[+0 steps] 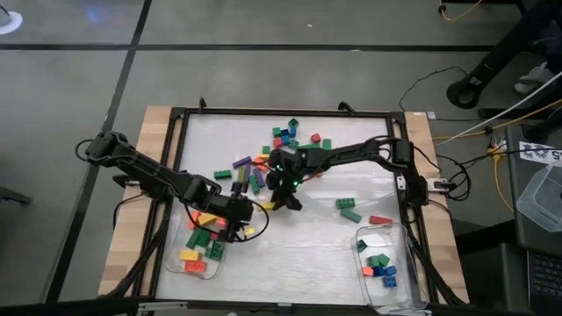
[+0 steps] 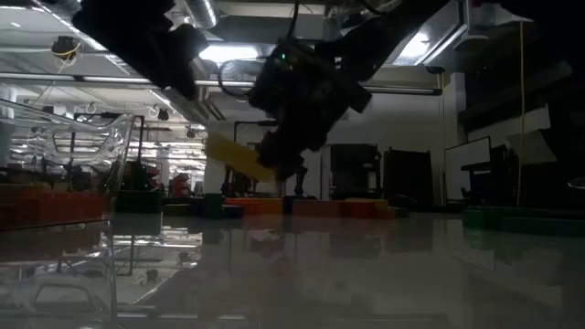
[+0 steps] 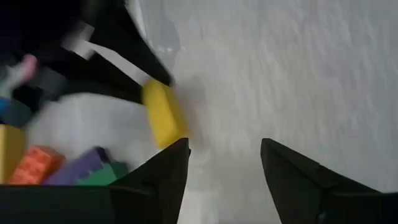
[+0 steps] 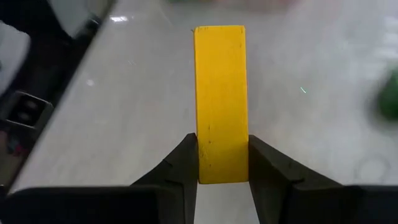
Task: Sort blocks by size
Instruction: Put the large yellow wooden block into the left transparent bin
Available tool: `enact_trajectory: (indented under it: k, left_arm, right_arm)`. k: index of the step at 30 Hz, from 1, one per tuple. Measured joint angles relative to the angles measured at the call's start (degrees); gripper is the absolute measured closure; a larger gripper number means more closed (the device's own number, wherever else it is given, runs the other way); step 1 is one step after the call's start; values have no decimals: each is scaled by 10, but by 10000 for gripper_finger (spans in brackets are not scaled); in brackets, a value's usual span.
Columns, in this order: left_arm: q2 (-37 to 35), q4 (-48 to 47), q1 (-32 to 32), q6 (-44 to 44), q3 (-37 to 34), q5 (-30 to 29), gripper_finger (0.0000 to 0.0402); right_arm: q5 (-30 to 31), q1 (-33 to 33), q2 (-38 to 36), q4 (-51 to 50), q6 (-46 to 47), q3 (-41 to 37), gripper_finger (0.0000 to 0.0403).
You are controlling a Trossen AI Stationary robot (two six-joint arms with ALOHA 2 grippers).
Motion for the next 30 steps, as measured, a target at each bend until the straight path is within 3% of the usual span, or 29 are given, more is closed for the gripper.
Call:
enact_trajectory:
  k: [4, 20, 23, 30]
  left_arm:
    - [2, 21, 0, 35, -13, -40, 209]
    - [4, 33, 0, 78, -26, -69, 218]
    - [4, 33, 0, 86, -26, -71, 244]
    - [4, 30, -2, 91, -26, -75, 353]
  right_arm:
    - [-28, 13, -1, 56, 36, 0, 291]
    - [-28, 28, -1, 158, 145, 1, 290]
    - [-27, 28, -1, 166, 158, 1, 290]
    - [-33, 28, -1, 171, 163, 1, 285]
